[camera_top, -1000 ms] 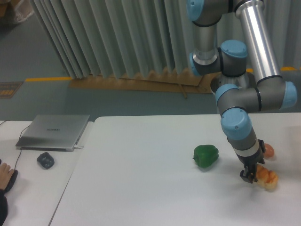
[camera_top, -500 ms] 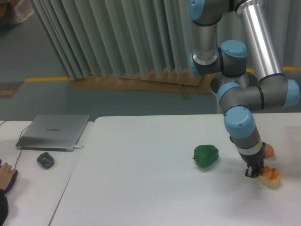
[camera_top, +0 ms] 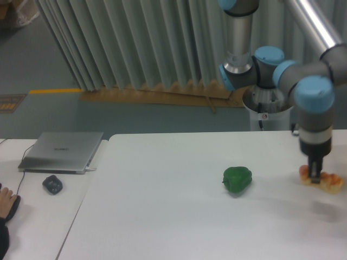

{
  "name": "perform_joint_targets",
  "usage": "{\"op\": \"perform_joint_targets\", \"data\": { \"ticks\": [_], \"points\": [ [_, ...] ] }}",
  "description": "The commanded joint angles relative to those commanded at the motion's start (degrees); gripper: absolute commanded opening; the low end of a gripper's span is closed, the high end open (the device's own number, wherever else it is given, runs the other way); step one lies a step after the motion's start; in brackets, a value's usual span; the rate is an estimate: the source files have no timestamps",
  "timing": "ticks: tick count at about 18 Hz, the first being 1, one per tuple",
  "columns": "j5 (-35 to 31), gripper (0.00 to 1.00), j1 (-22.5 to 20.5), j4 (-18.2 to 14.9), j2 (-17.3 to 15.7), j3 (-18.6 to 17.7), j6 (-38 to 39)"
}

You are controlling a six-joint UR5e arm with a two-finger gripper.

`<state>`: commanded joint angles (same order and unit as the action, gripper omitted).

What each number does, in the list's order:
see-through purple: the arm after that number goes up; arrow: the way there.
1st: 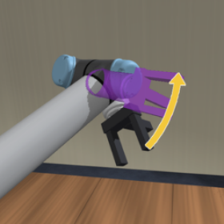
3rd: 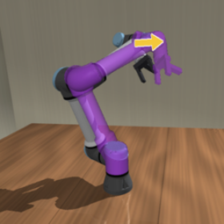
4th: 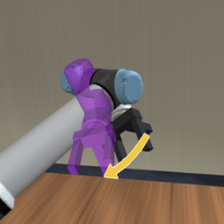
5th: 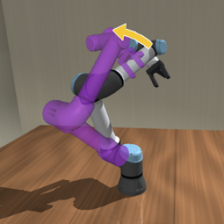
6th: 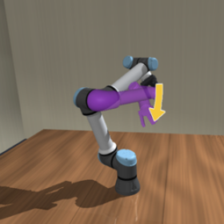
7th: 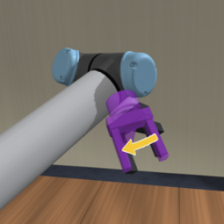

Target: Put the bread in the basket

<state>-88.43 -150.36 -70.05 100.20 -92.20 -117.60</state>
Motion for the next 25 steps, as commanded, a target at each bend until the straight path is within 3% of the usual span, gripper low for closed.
{"op": "perform_joint_targets", "data": {
  "ticks": [3, 6, 9, 14, 20, 22, 25],
  "points": [
    [0.4, 0.25, -4.0, -1.4, -1.2, 0.0, -0.4],
    [-3.7, 0.26, -8.4, -1.4, -2.6, -2.2, -1.0],
    [-10.2, 0.29, -9.8, -1.1, -2.6, -3.8, -8.1],
    [-16.8, 0.35, -11.2, -1.1, -2.6, -6.1, -11.2],
    [-17.7, 0.40, -18.1, 3.8, -1.7, -8.8, -19.9],
    [-17.7, 0.69, -18.3, 4.0, -1.6, -8.8, -19.9],
    [-17.7, 1.00, -17.9, 4.0, -1.5, -8.7, -19.1]
  ]
}}
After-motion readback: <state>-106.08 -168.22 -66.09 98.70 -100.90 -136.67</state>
